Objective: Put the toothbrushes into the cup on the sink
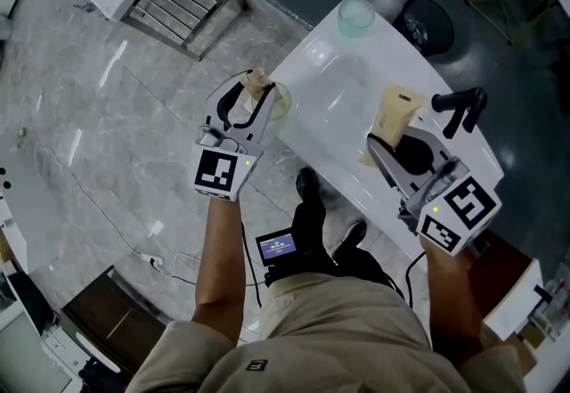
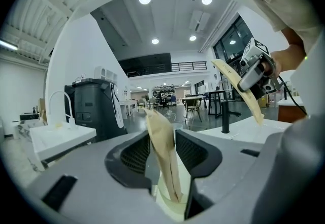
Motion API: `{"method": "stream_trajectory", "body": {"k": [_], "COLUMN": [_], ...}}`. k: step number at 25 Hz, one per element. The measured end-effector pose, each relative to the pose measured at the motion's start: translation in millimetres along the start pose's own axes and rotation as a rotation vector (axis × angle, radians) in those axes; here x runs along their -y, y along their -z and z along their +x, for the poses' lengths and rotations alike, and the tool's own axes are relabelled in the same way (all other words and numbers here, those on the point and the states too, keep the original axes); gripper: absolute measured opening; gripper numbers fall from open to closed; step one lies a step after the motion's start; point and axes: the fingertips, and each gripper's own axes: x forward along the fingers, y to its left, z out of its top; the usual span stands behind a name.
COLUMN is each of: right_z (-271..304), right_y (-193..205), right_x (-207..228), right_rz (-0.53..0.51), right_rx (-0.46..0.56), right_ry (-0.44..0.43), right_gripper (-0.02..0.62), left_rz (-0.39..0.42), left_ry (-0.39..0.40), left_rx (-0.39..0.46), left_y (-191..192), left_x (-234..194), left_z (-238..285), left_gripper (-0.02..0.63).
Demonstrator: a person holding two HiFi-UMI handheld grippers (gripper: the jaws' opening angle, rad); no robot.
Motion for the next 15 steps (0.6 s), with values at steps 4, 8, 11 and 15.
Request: {"method": "stream_trajectory", "body": {"k": [4,8,11,15], "right_z": [-2.9,-7.3,-13.7,-19.7], "right_y": [-9.2,-19.1,-29.8,-46.6], "right_x": [-0.4,-0.6,-2.1,-3.2], "right_rz": [-0.012,-0.030,-0.045,-0.065], "right_rx": [0.010,0.030,0.041,0.062], "right_ry": [-0.006,-0.001,-0.001,-0.007], "right_gripper": [0.044,0.044,0.044,0.044], "left_rz": [0.037,0.088,0.110,0.120], "left_ry": [-0.040,-0.074,-0.092,-0.109], "left_rx": [0.018,0.051,0.066,0.088], "left_y": [-26.0,-54.5,-76.1,-100.7], "left_x": [-12.0,-19.2,-20.9,-24.1], "left_z": [-8.5,-20.2,-29.0,-37.7], "left_gripper": [0.141,0.140,0.140,0.140]}}
